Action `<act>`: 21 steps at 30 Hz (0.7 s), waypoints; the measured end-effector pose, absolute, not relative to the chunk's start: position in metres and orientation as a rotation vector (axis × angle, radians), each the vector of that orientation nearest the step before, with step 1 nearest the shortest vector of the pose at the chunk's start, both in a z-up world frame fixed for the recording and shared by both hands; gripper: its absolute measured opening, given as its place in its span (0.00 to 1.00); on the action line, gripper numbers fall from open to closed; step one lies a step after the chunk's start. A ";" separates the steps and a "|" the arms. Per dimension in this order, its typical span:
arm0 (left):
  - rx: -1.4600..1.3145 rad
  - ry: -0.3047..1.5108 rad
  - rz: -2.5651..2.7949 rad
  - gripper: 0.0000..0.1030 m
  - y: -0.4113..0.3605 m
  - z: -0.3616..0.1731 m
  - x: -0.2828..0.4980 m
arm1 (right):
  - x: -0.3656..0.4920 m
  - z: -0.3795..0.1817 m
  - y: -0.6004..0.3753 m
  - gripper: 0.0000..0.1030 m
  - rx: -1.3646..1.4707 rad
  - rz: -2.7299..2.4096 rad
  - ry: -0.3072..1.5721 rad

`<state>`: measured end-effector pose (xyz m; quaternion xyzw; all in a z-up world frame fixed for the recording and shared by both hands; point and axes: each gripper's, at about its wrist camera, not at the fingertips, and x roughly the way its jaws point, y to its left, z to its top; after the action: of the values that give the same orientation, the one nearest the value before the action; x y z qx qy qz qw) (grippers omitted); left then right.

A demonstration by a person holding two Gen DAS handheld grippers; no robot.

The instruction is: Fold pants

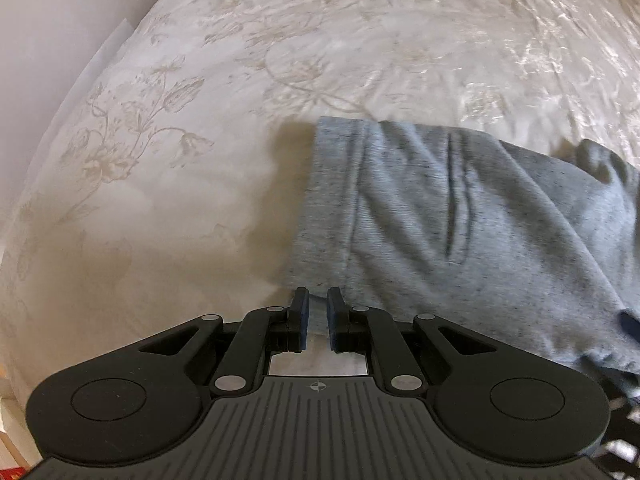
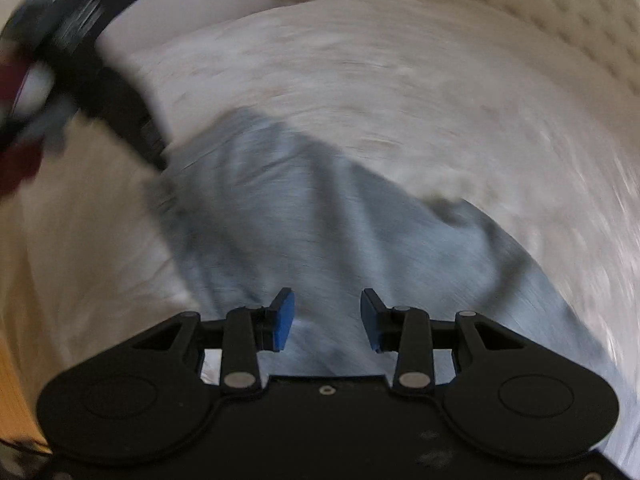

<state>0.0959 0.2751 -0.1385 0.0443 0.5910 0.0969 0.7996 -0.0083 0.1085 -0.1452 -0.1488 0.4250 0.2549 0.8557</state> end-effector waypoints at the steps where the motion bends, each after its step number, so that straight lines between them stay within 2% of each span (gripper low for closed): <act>1: 0.084 1.272 0.205 0.11 0.279 -0.138 0.097 | -0.008 -0.150 0.122 0.38 -0.358 0.562 0.887; 4: 0.063 1.274 0.190 0.11 0.284 -0.138 0.098 | -0.011 -0.164 0.149 0.36 -0.475 0.606 0.868; 6: 0.062 1.271 0.179 0.11 0.286 -0.138 0.100 | -0.008 -0.173 0.157 0.32 -0.556 0.607 0.849; 7: 0.060 1.270 0.173 0.11 0.286 -0.137 0.101 | -0.007 -0.177 0.161 0.25 -0.596 0.608 0.838; 8: 0.058 1.269 0.168 0.11 0.286 -0.137 0.102 | -0.006 -0.180 0.163 0.05 -0.626 0.615 0.833; 10: 0.051 1.264 0.154 0.11 0.285 -0.133 0.104 | -0.001 -0.183 0.166 0.05 -0.633 0.629 0.847; 16: 0.040 1.194 0.104 0.11 0.278 -0.113 0.113 | 0.005 -0.145 0.154 0.05 -0.333 0.706 0.938; 21: 0.046 1.199 0.057 0.11 0.255 -0.128 0.132 | 0.005 -0.176 0.164 0.05 -0.381 0.708 1.031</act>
<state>0.1320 0.2548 -0.1285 0.0217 0.5642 0.0270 0.8249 0.0047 0.1639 -0.1755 -0.1770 0.4795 0.3293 0.7939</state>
